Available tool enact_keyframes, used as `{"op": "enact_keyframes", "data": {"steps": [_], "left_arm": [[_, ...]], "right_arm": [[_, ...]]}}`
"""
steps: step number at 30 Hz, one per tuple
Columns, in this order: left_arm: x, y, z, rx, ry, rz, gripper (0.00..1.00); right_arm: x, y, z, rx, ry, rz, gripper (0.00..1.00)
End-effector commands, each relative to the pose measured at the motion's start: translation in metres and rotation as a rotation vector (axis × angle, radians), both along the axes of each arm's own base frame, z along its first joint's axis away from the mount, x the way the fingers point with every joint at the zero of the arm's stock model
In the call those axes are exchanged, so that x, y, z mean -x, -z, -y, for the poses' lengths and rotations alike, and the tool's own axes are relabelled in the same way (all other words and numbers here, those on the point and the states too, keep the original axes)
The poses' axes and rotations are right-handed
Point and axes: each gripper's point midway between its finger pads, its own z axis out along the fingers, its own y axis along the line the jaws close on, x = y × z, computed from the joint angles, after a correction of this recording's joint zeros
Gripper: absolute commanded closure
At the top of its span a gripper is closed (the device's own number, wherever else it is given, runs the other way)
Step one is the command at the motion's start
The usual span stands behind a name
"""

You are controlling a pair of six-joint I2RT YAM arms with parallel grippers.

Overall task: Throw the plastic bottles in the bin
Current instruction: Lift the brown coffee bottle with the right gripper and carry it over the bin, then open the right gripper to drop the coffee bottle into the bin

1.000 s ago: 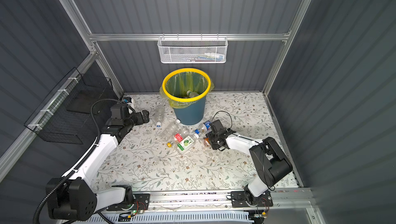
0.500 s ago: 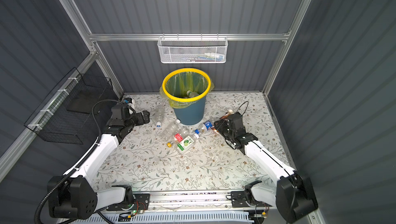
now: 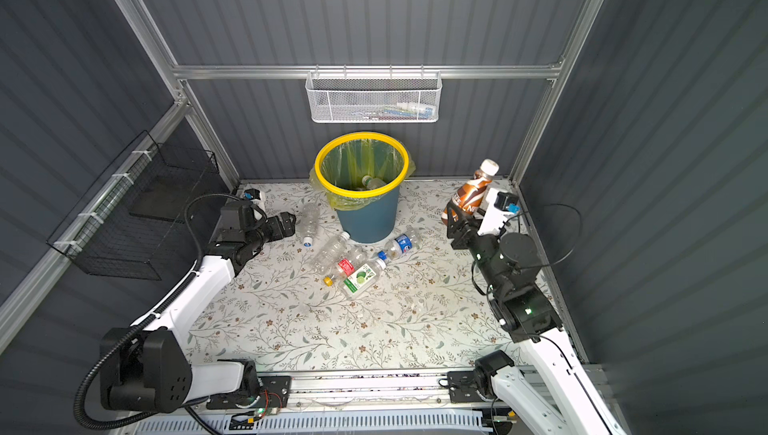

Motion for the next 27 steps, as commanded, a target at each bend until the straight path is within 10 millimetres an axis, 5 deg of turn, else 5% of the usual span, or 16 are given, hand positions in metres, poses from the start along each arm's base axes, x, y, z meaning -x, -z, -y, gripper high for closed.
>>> {"op": "enact_keyframes", "data": {"steps": [1, 4, 6, 9, 11, 20, 27], "left_arm": [[-0.009, -0.014, 0.005, 0.03, 0.003, 0.031, 0.02], [-0.014, 0.0, 0.004, 0.033, -0.019, 0.0, 0.03], [-0.02, 0.009, 0.006, 0.039, -0.024, -0.019, 0.04], [-0.031, 0.019, 0.012, 0.031, -0.013, -0.054, 0.05], [-0.039, 0.023, 0.015, 0.026, -0.004, -0.07, 0.04], [-0.075, 0.061, 0.027, -0.008, 0.018, -0.139, 0.03], [-0.095, 0.095, 0.046, -0.099, 0.062, -0.195, 0.03]], "right_arm": [[-0.038, -0.043, -0.033, 0.056, -0.096, 0.052, 0.45], [-0.096, -0.048, -0.092, 0.053, -0.283, -0.117, 0.46], [-0.13, -0.022, -0.135, 0.116, -0.389, -0.292, 0.41], [-0.157, 0.012, -0.16, 0.169, -0.421, -0.475, 0.22], [-0.167, 0.023, -0.157, 0.169, -0.383, -0.508, 0.02], [-0.15, 0.013, -0.085, 0.098, -0.157, -0.404, 0.01], [-0.121, 0.071, -0.047, 0.142, -0.074, -0.487, 0.01]]}}
